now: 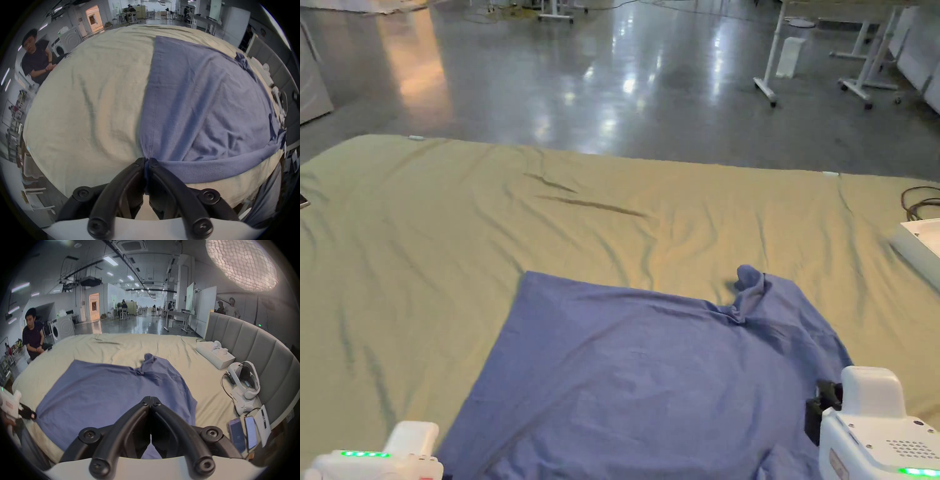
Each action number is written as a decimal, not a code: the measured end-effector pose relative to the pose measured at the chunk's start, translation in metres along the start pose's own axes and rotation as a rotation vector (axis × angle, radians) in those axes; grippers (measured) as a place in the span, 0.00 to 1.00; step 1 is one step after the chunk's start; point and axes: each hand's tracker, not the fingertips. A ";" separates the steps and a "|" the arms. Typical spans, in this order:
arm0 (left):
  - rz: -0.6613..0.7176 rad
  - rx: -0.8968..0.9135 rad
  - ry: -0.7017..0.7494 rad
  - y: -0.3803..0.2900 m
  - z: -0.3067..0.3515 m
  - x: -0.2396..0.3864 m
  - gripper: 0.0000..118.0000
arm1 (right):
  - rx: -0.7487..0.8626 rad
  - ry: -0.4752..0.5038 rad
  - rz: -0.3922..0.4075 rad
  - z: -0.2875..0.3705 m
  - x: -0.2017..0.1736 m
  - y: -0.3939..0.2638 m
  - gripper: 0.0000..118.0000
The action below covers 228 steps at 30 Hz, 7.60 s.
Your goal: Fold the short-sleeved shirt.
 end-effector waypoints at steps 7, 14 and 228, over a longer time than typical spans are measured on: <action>0.002 0.053 -0.013 0.004 0.024 -0.008 0.04 | -0.230 -0.008 -0.010 0.007 0.056 -0.019 0.55; -0.013 0.068 -0.017 0.005 0.033 -0.007 0.04 | -0.477 -0.038 -0.030 0.003 0.081 -0.071 0.57; 0.024 -0.021 -0.128 -0.023 0.004 -0.011 0.09 | -0.569 0.017 0.152 -0.014 0.061 -0.113 0.21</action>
